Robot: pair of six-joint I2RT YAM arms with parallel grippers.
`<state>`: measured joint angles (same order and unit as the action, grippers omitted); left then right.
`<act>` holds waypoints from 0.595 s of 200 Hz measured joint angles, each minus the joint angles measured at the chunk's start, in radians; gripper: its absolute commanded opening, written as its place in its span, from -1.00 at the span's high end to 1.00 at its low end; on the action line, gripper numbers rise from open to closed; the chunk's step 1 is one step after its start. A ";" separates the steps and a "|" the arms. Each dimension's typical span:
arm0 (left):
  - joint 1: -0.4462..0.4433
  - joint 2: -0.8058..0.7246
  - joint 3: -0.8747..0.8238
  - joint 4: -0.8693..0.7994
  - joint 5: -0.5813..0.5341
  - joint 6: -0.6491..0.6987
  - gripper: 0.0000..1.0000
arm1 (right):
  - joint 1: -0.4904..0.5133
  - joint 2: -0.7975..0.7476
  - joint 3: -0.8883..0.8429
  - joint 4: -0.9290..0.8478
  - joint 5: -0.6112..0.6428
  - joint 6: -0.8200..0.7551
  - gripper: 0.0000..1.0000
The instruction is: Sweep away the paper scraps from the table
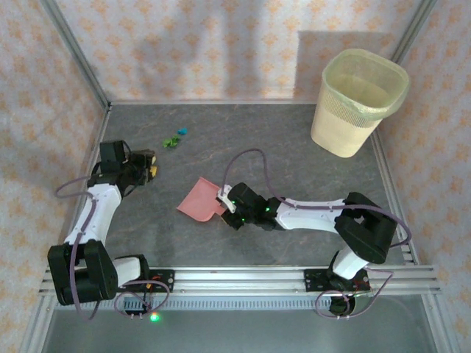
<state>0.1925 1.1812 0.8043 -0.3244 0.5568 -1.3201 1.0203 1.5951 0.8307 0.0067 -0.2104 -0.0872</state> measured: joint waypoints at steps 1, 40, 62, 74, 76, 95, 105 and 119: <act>-0.002 -0.002 -0.002 0.000 0.001 0.000 1.00 | 0.000 0.000 0.000 0.000 0.000 0.000 1.00; -0.036 -0.133 -0.117 -0.011 0.013 0.000 1.00 | 0.000 0.001 0.000 -0.002 0.000 0.000 1.00; -0.046 -0.237 -0.161 -0.039 0.013 0.000 1.00 | 0.000 0.001 0.000 -0.002 0.000 0.000 1.00; -0.056 -0.290 -0.175 -0.063 0.017 0.000 1.00 | 0.000 0.001 0.000 -0.002 0.000 0.000 1.00; -0.058 -0.296 -0.176 -0.066 0.018 0.000 1.00 | 0.000 0.001 0.000 -0.002 0.000 0.000 1.00; -0.084 -0.362 -0.177 -0.114 0.025 0.000 1.00 | 0.000 0.002 0.000 -0.002 0.000 0.000 1.00; -0.100 -0.394 -0.177 -0.130 0.031 0.000 1.00 | 0.000 0.003 0.000 -0.002 0.000 0.000 1.00; -0.115 -0.425 -0.177 -0.158 0.042 0.015 1.00 | 0.000 0.007 0.000 -0.002 0.000 0.000 1.00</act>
<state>0.0776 0.7563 0.6277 -0.4828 0.5983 -1.3052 1.0203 1.6020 0.8307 0.0044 -0.2100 -0.0868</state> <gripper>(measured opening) 0.280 0.189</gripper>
